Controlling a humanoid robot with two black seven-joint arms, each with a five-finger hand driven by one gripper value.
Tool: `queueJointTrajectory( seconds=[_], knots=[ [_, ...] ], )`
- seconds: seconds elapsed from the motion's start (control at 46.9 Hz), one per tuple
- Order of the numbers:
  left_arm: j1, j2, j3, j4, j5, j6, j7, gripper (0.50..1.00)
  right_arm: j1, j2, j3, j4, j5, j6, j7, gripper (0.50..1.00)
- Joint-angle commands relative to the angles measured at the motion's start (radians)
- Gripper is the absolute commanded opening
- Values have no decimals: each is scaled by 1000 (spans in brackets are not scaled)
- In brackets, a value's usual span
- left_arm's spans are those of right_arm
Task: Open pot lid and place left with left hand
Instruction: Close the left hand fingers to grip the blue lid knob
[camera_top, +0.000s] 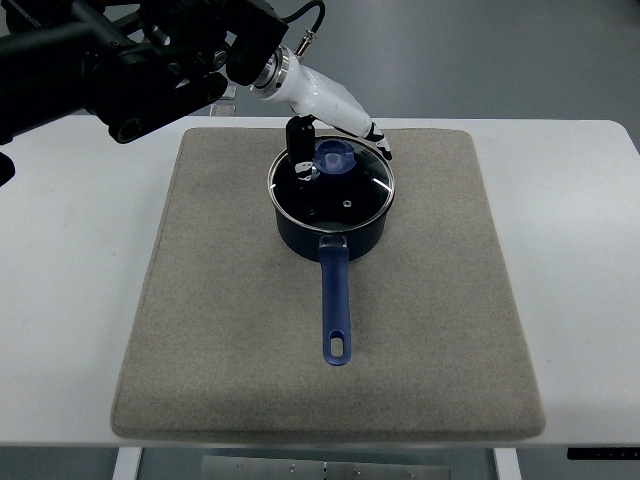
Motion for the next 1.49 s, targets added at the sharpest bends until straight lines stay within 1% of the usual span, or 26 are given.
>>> queueJointTrajectory(
  seconds=[0.0, 0.427, 0.854, 1.473],
  knots=[
    [0, 0, 0, -2, 3, -13, 0, 992, 0, 0, 0, 0, 0, 0, 0, 917],
    [-3, 5, 13, -5, 8, -28, -3, 992, 0, 0, 0, 0, 0, 0, 0, 917],
    [-12, 13, 13, -20, 6, -28, -14, 992, 0, 0, 0, 0, 0, 0, 0, 917],
    [-2, 16, 14, -8, 11, -24, -20, 992, 0, 0, 0, 0, 0, 0, 0, 917]
  ],
)
